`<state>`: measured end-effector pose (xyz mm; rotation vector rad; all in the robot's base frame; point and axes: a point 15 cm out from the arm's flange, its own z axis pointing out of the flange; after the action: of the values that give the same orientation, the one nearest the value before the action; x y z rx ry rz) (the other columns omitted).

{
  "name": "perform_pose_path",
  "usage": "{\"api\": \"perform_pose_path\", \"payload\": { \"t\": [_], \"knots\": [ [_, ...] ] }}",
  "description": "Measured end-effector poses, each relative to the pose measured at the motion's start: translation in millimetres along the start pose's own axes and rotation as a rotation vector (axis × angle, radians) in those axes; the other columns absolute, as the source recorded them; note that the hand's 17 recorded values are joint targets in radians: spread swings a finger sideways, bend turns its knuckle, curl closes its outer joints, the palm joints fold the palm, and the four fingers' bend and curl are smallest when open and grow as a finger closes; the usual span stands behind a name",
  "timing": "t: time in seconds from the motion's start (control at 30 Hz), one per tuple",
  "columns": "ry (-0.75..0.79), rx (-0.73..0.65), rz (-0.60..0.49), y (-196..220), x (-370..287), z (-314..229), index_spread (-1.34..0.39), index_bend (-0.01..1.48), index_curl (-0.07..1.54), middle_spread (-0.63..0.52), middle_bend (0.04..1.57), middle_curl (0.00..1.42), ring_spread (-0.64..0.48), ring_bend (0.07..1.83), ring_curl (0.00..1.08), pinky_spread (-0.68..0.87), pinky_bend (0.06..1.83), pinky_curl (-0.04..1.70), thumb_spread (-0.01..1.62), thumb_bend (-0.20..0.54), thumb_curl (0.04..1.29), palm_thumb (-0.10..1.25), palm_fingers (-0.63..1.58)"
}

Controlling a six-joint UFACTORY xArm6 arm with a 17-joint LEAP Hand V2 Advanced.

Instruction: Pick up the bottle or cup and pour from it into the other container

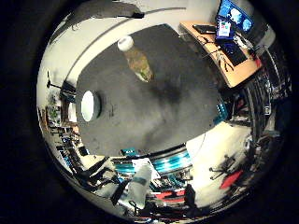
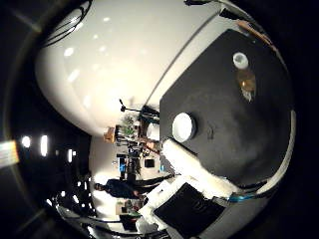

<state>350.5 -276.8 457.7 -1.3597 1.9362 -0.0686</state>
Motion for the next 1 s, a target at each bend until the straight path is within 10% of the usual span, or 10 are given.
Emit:
{"api": "perform_pose_path", "payload": {
  "t": [1.0],
  "knots": [
    [-0.068, 0.015, 0.102, -11, 170, 83, -0.17, 0.17, 0.30, 0.04, 0.42, 0.37, 0.08, 0.66, 0.20, 0.40, 0.89, -0.01, 1.05, -0.024, 0.32, 0.53, 0.20]
  ]
}}
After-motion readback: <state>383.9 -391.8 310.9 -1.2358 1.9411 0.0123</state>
